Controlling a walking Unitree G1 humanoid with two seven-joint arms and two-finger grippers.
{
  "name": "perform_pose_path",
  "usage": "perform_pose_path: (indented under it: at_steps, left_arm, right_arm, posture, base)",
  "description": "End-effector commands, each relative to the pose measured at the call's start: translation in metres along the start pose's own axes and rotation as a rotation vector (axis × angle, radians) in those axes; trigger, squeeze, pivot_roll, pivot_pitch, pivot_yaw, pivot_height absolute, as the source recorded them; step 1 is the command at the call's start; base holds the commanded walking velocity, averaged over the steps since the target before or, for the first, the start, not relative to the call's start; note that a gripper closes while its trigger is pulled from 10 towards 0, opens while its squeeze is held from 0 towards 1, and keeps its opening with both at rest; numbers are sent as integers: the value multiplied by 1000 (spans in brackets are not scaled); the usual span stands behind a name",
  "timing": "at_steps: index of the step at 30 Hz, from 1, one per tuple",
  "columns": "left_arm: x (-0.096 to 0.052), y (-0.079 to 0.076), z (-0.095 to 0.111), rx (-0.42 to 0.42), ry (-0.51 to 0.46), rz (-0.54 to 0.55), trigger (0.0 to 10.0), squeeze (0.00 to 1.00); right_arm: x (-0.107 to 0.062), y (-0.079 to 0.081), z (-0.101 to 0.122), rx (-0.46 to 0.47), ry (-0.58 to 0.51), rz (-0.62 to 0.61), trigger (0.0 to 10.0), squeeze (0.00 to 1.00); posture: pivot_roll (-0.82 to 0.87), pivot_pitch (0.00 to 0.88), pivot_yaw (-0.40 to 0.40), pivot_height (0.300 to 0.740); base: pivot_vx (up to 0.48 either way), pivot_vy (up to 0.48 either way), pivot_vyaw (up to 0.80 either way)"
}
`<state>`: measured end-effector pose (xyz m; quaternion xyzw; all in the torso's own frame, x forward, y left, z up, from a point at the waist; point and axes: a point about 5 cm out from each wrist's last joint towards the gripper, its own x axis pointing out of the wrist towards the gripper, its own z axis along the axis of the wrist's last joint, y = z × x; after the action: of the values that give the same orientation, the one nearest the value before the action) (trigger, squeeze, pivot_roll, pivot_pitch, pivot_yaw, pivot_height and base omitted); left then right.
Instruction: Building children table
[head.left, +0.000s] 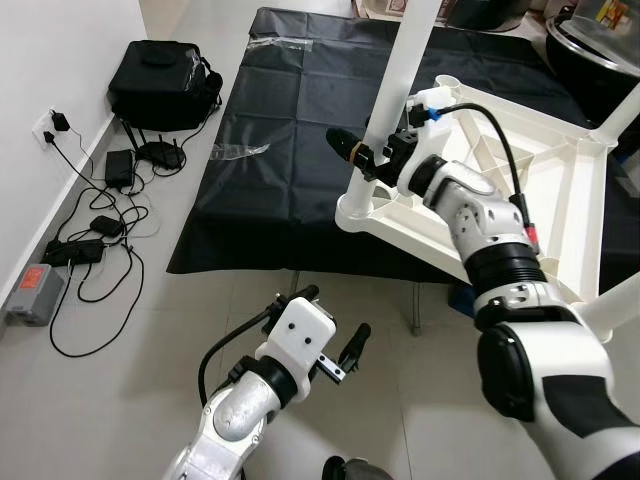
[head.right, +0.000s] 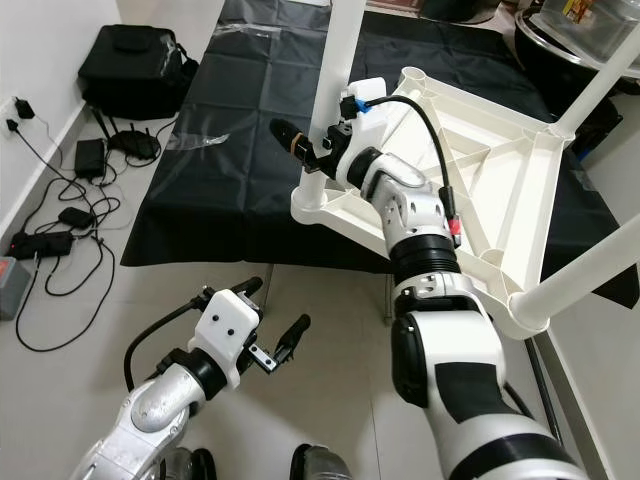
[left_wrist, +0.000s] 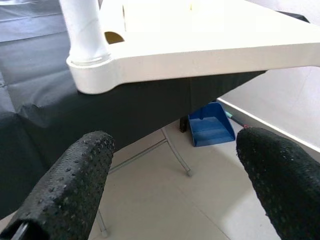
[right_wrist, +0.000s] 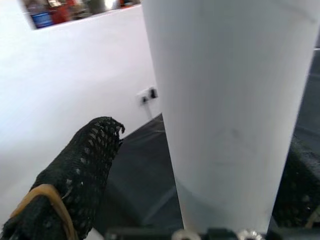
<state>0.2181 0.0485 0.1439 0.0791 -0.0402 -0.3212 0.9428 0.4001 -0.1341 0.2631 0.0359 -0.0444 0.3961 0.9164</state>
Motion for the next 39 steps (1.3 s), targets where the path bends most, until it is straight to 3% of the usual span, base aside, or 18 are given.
perform_pose_path:
  at_steps: [1,5,8,10,16,17,19,20,21,23,27,28,33,34,36,37,39]
  left_arm:
    - [-1,-5,-3,2,19,-14,10000,0]
    - [-2,-6,-3,1,18,-17,10000,0]
    - [-2,-6,-3,1,18,-17,10000,0]
    - [-2,-7,-3,-1,17,-19,10000,0]
    - [-2,-7,-3,-2,18,-20,10000,0]
    - [-2,-7,-2,-2,17,-20,10000,0]
    - [-2,-6,-2,0,9,-13,10000,0]
    - [-3,-5,-1,2,0,-2,10000,0]
    - [-3,-3,1,4,-9,12,10000,0]
    - [-3,-3,1,4,-9,12,10000,0]
    - [-4,-1,1,6,-12,34,10000,0]
    - [-4,0,1,7,-9,46,10000,0]
    - [-4,2,0,8,-4,62,10000,0]
    - [-3,4,0,8,2,73,10000,0]
    - [-3,4,0,8,2,73,10000,0]
    - [-3,5,-2,9,12,88,10000,0]
    - [-3,5,-2,9,12,88,10000,0]
  right_arm:
    - [2,13,-12,7,56,137,10000,1000]
    - [-1,17,-17,-5,97,228,10000,1000]
    - [-1,17,-17,-5,97,228,10000,1000]
    - [-3,21,-19,-8,114,314,10000,1000]
    - [-1,19,-19,-41,118,294,10000,1000]
    - [0,19,-19,-55,118,283,10000,0]
    - [1,18,-19,-65,122,264,10000,0]
    - [2,16,-19,-69,128,240,9059,0]
    - [4,15,-19,-76,118,210,0,0]
    - [4,15,-19,-76,118,210,0,0]
    - [6,6,-14,-56,70,72,0,0]
    - [5,-3,-9,-55,34,-53,0,0]
    - [4,-10,-6,-55,11,-163,0,0]
    - [3,-15,-3,-45,-12,-254,0,0]
    - [3,-15,-3,-45,-12,-254,0,0]
    - [-1,-24,-4,-46,-37,-464,0,0]
    - [-1,-24,-4,-46,-37,-464,0,0]
  posture:
    - [116,131,-113,740]
    - [119,128,-113,740]
    - [119,128,-113,740]
    - [122,128,-115,740]
    - [120,129,-115,740]
    - [123,133,-121,740]
    - [124,137,-122,740]
    - [124,137,-122,740]
    - [124,137,-122,740]
    - [124,137,-122,740]
    - [123,142,-120,740]
    - [123,143,-122,740]
    - [122,144,-122,740]
    - [120,145,-121,740]
    - [120,145,-121,740]
    - [114,148,-117,740]
    - [114,148,-117,740]
  base:
    - [0,0,0]
    - [0,0,0]
    - [0,0,0]
    - [0,0,0]
    - [0,0,0]
    - [0,0,0]
    - [0,0,0]
    - [0,0,0]
    - [0,0,0]
    - [0,0,0]
    - [0,0,0]
    - [0,0,0]
    - [0,0,0]
    - [0,0,0]
    - [0,0,0]
    - [0,0,0]
    - [0,0,0]
